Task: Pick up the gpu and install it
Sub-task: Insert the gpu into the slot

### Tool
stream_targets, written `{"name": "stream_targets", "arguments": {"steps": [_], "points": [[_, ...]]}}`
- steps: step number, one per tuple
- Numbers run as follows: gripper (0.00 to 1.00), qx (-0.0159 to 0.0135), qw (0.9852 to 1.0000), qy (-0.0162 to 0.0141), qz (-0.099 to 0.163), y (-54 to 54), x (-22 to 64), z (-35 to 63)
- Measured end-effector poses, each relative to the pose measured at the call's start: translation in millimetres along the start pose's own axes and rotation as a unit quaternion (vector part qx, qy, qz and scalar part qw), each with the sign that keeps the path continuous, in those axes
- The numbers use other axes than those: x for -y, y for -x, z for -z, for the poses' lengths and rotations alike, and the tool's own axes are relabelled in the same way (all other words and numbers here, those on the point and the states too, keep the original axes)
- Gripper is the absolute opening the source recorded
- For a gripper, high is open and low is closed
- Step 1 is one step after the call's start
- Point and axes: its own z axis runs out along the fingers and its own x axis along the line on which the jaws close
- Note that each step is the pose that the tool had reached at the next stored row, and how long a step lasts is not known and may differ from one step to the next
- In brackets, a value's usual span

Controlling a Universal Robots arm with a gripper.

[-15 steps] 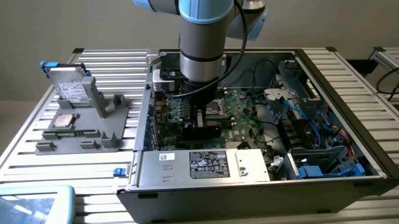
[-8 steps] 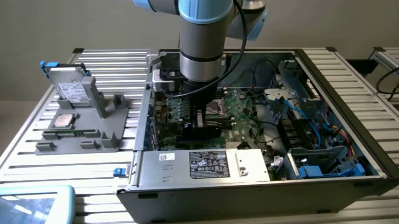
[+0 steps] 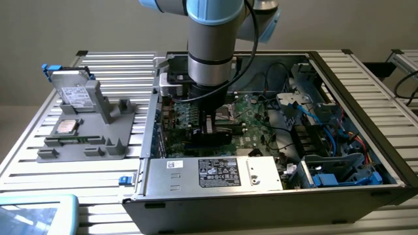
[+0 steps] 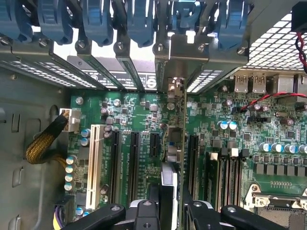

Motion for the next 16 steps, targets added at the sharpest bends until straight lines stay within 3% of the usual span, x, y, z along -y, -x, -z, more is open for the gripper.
{"name": "stream_targets", "arguments": {"steps": [16], "points": [[0.27,-0.0002,1.0000,-0.0001,0.005,0.0,-0.6,-0.2]]}}
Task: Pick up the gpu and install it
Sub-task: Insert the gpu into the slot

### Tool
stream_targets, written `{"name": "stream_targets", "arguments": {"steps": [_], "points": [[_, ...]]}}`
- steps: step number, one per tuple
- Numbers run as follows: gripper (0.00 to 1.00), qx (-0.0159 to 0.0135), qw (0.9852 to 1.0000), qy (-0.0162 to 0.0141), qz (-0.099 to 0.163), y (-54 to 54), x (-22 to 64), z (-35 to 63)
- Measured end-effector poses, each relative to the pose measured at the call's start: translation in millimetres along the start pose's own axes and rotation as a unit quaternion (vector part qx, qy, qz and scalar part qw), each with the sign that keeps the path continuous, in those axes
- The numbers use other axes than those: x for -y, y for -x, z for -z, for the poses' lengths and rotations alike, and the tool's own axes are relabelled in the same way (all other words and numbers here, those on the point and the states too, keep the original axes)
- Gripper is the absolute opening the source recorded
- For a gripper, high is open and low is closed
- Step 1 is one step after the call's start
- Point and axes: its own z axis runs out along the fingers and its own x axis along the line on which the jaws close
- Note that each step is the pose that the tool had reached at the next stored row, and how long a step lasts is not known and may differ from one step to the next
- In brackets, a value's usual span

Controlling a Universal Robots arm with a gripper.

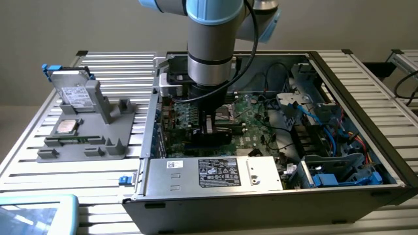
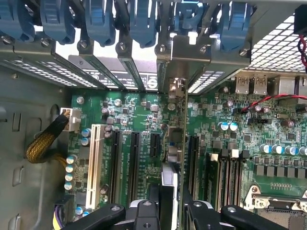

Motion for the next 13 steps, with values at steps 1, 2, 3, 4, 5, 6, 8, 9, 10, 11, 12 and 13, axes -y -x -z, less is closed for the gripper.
{"name": "stream_targets", "arguments": {"steps": [1,2,3,4,5,6,8,9,10,11,12,13], "points": [[0.27,0.0000,1.0000,0.0000,0.000,0.0,0.0,0.0],[0.27,0.0000,1.0000,0.0000,0.000,0.0,0.0,0.0],[0.27,-0.0001,1.0000,0.0000,0.000,0.0,0.0,0.0],[0.27,0.0000,1.0000,0.0000,0.000,0.0,-0.1,0.0],[0.27,0.0000,1.0000,0.0000,0.000,0.0,-0.1,0.0],[0.27,-0.0001,1.0000,0.0000,0.000,0.0,-0.1,0.0],[0.27,-0.0001,1.0000,0.0000,0.000,0.0,-0.1,0.0],[0.27,-0.0001,1.0000,0.0000,0.001,0.0,-0.1,0.0],[0.27,-0.0001,1.0000,0.0000,0.001,0.0,-0.1,-0.1],[0.27,-0.0001,1.0000,0.0000,0.001,0.0,-0.1,-0.1],[0.27,-0.0001,1.0000,0.0000,0.002,0.0,-0.2,-0.1],[0.27,-0.0001,1.0000,0.0000,0.002,0.0,-0.2,-0.1]]}}
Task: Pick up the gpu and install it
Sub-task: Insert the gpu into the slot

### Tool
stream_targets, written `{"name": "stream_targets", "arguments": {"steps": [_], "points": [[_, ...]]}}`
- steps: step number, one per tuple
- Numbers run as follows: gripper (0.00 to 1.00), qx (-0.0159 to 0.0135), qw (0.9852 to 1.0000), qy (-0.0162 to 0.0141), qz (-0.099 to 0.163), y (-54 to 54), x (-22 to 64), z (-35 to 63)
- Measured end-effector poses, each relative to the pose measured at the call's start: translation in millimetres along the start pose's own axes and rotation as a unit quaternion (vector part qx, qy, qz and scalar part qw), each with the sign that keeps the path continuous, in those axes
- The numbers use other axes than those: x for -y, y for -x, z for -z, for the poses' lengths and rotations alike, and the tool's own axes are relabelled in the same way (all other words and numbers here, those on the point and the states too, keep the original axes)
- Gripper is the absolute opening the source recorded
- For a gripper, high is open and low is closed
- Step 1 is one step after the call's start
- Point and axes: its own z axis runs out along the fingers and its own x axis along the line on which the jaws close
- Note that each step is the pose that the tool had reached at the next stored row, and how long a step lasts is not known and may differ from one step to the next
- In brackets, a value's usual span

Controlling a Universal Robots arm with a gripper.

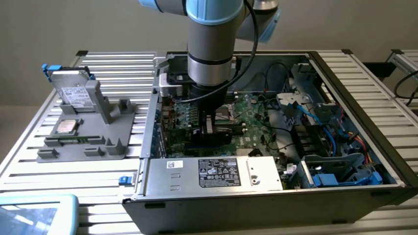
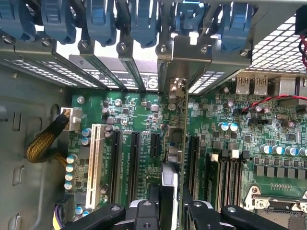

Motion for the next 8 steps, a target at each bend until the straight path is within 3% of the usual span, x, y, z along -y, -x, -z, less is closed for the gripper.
{"name": "stream_targets", "arguments": {"steps": [8], "points": [[0.27,-0.0001,1.0000,-0.0002,0.002,0.1,-0.3,0.0]]}}
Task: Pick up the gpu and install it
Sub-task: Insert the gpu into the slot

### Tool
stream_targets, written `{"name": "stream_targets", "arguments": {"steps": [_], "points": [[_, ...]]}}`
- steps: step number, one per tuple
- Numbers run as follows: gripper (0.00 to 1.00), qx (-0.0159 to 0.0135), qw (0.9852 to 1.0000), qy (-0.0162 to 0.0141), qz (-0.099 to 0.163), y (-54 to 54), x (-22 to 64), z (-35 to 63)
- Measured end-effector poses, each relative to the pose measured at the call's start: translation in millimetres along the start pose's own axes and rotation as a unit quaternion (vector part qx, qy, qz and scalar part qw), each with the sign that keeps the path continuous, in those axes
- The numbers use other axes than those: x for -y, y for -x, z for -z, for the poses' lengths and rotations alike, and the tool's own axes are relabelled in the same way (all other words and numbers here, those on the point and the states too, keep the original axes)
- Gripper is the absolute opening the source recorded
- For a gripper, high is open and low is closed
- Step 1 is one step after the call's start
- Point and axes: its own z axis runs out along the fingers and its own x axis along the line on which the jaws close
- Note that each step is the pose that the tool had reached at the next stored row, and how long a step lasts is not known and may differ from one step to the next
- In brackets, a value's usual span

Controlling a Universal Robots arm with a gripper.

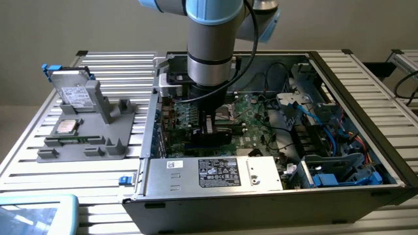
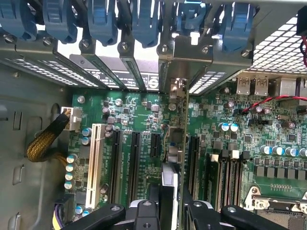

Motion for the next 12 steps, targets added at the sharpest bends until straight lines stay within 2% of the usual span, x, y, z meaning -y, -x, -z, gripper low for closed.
{"name": "stream_targets", "arguments": {"steps": [12], "points": [[0.27,-0.0001,1.0000,0.0000,0.004,0.0,-0.2,0.0]]}}
